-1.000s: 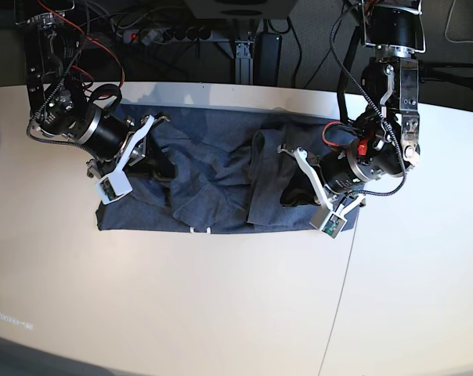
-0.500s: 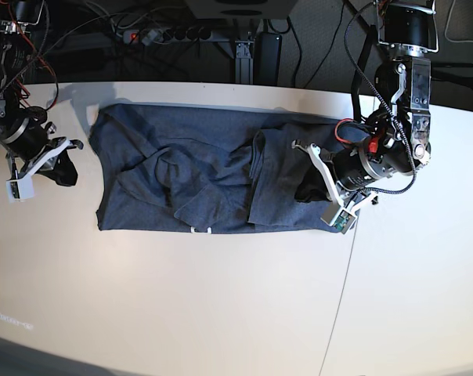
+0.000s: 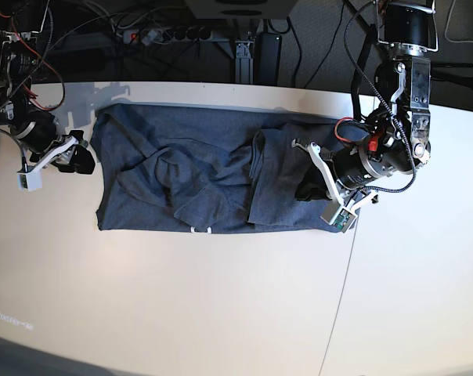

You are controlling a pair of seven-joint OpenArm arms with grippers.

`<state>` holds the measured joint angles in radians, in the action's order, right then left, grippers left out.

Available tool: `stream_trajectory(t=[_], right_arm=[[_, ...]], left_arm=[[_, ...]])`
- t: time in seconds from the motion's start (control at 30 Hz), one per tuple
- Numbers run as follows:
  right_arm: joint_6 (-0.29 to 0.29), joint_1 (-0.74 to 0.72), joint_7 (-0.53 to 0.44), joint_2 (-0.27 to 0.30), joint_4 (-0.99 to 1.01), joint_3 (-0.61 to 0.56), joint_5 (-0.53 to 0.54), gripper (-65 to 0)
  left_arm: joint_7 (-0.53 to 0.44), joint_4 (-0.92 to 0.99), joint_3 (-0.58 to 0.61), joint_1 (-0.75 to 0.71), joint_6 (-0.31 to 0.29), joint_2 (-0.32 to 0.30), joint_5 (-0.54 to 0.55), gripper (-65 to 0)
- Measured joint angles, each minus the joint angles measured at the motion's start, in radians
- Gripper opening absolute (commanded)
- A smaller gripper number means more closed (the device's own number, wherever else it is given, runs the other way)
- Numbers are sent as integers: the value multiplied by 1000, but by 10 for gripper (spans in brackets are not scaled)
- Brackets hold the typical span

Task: Fold the T-shirt properly
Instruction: 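Move the right gripper to the shirt's other end and grasp it, then fold the held end with the right gripper over toward the left gripper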

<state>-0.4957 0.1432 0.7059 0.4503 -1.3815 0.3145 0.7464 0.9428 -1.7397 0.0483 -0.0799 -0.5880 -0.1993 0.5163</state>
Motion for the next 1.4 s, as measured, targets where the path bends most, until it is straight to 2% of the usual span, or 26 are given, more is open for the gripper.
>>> stream_trajectory(t=[0.23,0.37,0.57,0.7,0.87,1.03,1.23,1.4], right_arm=[[1,-8,-37,3,-7,-155,2,-347],[2,-8,-41,-2,-7,-180,2,-354],[2,-8,-48,-11,-7,-182,-46,-500],[2,-8,-76,-13,-7,-182,-122,-650],[2,-7,-129,-14,-8,-185,-187,-650],[2,-7,-149,-13,-8,-186,-195,-650],[1,-8,-142,3,-6,-126,-202,-650],[0,-7,-117,53,-1,-64,-224,-650]], left_arm=[[0,0,0,0,0,0,0,-650],[0,0,0,0,0,0,-24,-650],[0,0,0,0,0,0,-32,-650],[0,0,0,0,0,0,-32,-650],[0,0,0,0,0,0,-45,-650],[0,0,-9,0,0,0,-81,-650],[4,0,-115,0,0,0,-44,-650],[41,0,-180,-6,-2,0,-11,-650]])
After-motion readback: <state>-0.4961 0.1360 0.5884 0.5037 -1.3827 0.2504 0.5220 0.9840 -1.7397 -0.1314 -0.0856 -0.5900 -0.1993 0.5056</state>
